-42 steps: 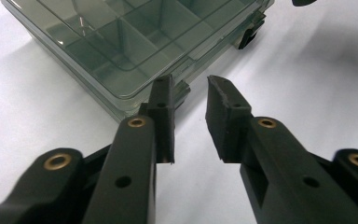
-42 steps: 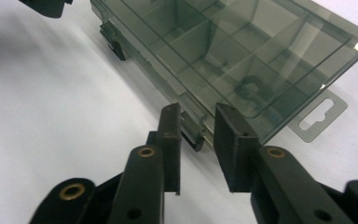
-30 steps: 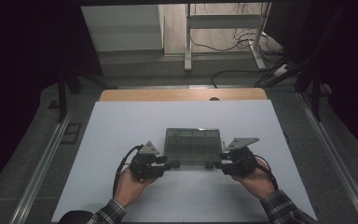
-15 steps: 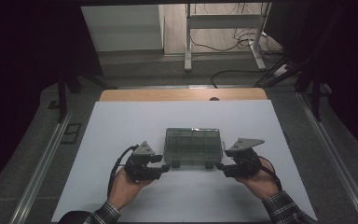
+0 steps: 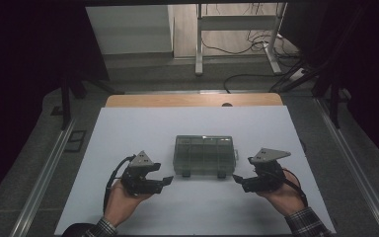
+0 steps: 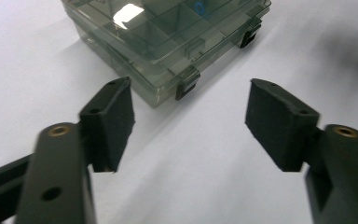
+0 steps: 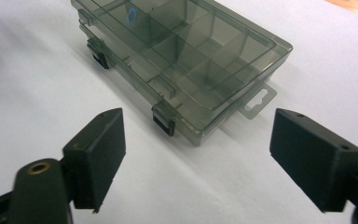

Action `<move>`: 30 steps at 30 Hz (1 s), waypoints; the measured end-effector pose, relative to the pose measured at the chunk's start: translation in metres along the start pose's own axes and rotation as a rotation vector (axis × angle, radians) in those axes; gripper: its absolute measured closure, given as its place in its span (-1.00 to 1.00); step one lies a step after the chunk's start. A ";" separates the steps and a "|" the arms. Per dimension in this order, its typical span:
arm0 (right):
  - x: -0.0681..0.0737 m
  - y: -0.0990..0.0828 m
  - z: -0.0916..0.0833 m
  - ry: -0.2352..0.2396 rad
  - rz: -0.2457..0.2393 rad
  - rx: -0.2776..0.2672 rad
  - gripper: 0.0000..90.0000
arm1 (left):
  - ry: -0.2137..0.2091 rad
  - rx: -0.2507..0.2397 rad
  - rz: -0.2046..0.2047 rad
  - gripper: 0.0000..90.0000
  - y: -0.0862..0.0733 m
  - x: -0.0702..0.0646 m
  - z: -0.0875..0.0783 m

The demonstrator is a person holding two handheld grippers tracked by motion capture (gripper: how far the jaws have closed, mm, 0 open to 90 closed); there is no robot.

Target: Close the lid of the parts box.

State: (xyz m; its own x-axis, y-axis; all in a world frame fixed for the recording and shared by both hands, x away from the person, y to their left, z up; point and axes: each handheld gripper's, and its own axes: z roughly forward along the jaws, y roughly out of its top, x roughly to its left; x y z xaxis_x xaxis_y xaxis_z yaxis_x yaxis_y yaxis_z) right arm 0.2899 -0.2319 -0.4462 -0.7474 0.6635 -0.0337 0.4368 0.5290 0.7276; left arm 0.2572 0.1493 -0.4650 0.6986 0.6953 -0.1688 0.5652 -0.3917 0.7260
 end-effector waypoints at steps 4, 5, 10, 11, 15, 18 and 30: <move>0.000 -0.004 -0.006 -0.011 0.003 -0.013 -0.68 | 0.016 -0.002 0.000 -0.43 -0.004 0.001 -0.006; -0.001 -0.005 -0.008 -0.014 0.002 -0.016 -0.70 | 0.017 -0.001 0.001 -0.46 -0.004 0.002 -0.008; -0.002 -0.011 -0.016 -0.025 0.019 -0.032 -0.80 | 0.033 0.003 0.007 -0.59 -0.009 0.003 -0.015; -0.002 -0.012 -0.017 -0.027 0.024 -0.033 -0.82 | 0.039 0.004 0.007 -0.62 -0.011 0.003 -0.016; -0.003 -0.017 -0.023 -0.043 0.034 -0.034 -0.89 | 0.051 0.006 0.004 -0.72 -0.014 0.005 -0.022; -0.004 -0.021 -0.026 -0.052 0.036 -0.025 -0.92 | 0.056 0.002 -0.008 -0.78 -0.017 0.007 -0.026; -0.004 -0.035 -0.040 -0.093 0.056 -0.033 -1.00 | 0.092 -0.016 -0.043 -0.92 -0.035 0.017 -0.049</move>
State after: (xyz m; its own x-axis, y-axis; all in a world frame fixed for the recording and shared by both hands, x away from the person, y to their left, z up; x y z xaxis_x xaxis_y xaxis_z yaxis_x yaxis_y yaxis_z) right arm 0.2576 -0.2747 -0.4437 -0.6719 0.7386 -0.0551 0.4587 0.4734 0.7520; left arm 0.2276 0.2040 -0.4606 0.6301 0.7641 -0.1383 0.5861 -0.3511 0.7302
